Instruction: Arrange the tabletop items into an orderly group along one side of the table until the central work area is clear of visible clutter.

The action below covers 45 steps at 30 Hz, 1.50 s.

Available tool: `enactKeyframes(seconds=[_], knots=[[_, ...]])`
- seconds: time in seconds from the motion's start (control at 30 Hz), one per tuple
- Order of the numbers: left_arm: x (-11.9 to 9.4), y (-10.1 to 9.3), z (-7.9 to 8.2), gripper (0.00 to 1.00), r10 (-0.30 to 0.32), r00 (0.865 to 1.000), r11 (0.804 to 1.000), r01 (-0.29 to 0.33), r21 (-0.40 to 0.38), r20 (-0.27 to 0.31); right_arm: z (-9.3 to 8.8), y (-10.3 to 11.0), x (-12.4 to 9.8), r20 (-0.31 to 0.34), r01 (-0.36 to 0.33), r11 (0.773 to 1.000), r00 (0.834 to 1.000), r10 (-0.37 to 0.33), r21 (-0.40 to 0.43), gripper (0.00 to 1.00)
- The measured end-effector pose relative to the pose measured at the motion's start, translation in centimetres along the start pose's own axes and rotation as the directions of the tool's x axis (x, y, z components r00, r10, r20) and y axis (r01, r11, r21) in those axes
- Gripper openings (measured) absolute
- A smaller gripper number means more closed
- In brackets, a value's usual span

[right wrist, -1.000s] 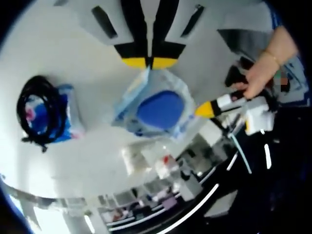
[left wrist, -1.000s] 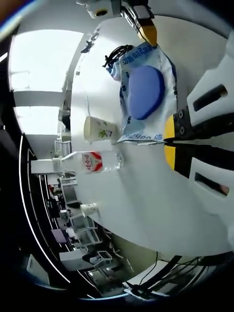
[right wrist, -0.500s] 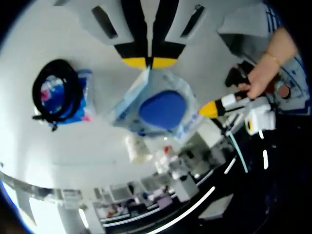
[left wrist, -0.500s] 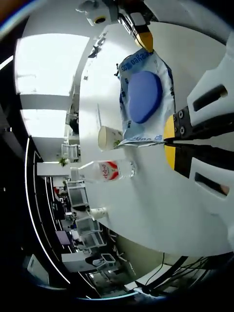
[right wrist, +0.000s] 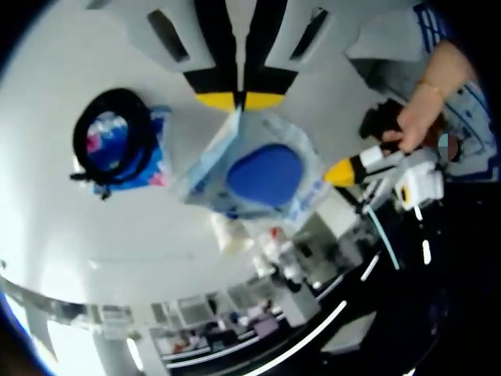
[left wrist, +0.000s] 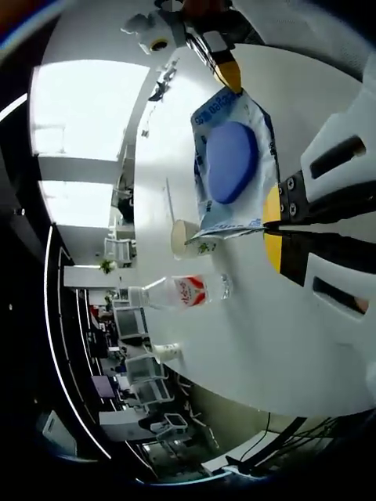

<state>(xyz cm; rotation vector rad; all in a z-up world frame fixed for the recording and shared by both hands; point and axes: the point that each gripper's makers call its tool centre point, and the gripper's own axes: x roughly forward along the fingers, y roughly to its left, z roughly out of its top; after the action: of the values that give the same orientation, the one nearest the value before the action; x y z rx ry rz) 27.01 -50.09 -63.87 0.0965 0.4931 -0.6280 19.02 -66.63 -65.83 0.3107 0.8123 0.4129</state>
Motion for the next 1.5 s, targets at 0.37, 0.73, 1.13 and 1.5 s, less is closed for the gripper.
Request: enactKeyframes(seconds=[0.37, 0.73, 1.13, 1.5], knots=[[0.4, -2.0, 1.2, 0.0, -0.033, 0.999, 0.999, 0.033, 0.0, 0.019, 1.2, -1.8, -1.7, -0.01, -0.004, 1.0, 1.0, 0.004, 0.005, 0.0], [1.1, -3.9, 2.0, 0.0, -0.066, 0.997, 0.997, 0.068, -0.035, 0.033, 2.6, -3.9, -2.9, -0.016, -0.001, 1.0, 1.0, 0.001, -0.005, 0.0], [2.3, -5.5, 2.3, 0.0, -0.083, 0.996, 0.992, 0.086, -0.097, 0.036, 3.5, -6.1, -3.6, -0.036, -0.013, 1.0, 0.999, 0.012, -0.01, 0.0], [4.1, -7.0, 2.9, 0.0, -0.093, 0.995, 0.991, 0.097, -0.091, 0.047, 4.8, -8.3, -4.0, -0.028, 0.003, 0.999, 1.0, -0.004, -0.035, 0.0]])
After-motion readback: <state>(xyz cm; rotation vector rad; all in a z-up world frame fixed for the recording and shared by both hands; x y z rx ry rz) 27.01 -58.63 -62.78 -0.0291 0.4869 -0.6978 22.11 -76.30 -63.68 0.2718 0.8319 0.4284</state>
